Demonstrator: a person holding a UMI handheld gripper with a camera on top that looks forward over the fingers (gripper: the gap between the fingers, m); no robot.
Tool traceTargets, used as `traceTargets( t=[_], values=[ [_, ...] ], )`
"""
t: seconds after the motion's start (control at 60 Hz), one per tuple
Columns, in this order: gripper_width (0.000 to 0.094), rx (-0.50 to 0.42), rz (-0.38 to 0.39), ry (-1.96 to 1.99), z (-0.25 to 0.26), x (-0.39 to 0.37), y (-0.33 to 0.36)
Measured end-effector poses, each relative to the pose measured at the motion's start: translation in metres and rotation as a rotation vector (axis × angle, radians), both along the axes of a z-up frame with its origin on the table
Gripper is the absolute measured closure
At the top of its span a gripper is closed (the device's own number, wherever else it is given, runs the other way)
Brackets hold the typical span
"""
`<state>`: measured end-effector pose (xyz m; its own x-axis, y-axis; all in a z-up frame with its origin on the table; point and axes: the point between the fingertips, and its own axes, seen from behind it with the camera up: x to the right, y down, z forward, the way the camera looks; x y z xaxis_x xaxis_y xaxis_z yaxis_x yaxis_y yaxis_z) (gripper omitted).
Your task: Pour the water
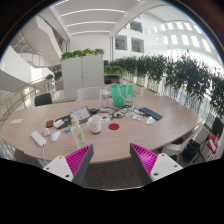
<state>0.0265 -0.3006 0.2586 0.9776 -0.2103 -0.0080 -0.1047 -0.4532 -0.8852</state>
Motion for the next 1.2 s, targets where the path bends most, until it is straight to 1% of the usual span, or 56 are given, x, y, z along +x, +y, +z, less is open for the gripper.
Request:
traceTargets(
  t=[0.05,0.067,0.15,0.233,0.333,0.5,0.583,0.683,0.783,0.867,0.967,1.0,1.017,1.033,1.067,1.083,1.15,1.2],
  values=[
    [0.0103,0.017,0.003,-0.012,0.009,-0.015,-0.009],
    [0.0104,0.026,0.004,-0.019,0.012,-0.043,-0.015],
    [0.0103,0.061,0.023,-0.057,0.011,-0.065,-0.018],
    [0.0103,0.100,0.046,-0.060,0.002,-0.083,-0.019],
    [0.0103,0.149,0.100,-0.032,-0.022,-0.112,-0.009],
    [0.0105,0.220,0.188,-0.038,-0.075,-0.157,0.041],
    [0.0103,0.221,0.221,-0.024,-0.104,-0.178,0.075],
    [0.0103,0.237,0.248,-0.026,-0.125,-0.196,0.125],
    [0.0103,0.246,0.245,-0.051,-0.148,-0.198,0.182],
    [0.0106,0.233,0.211,-0.056,-0.168,-0.190,0.222],
    [0.0109,0.263,0.165,-0.010,-0.178,-0.177,0.256],
    [0.0128,0.272,0.160,0.004,-0.179,-0.175,0.268],
    [0.0157,0.274,0.161,0.008,-0.180,-0.174,0.272],
    [0.0204,0.272,0.162,0.007,-0.181,-0.173,0.276],
    [0.0355,0.263,0.186,0.010,-0.185,-0.177,0.283],
    [0.0406,0.253,0.188,0.008,-0.188,-0.177,0.284],
    [0.0412,0.283,0.180,-0.013,-0.187,-0.175,0.292],
    [0.0436,0.290,0.197,-0.040,-0.187,-0.178,0.295]
  ],
)
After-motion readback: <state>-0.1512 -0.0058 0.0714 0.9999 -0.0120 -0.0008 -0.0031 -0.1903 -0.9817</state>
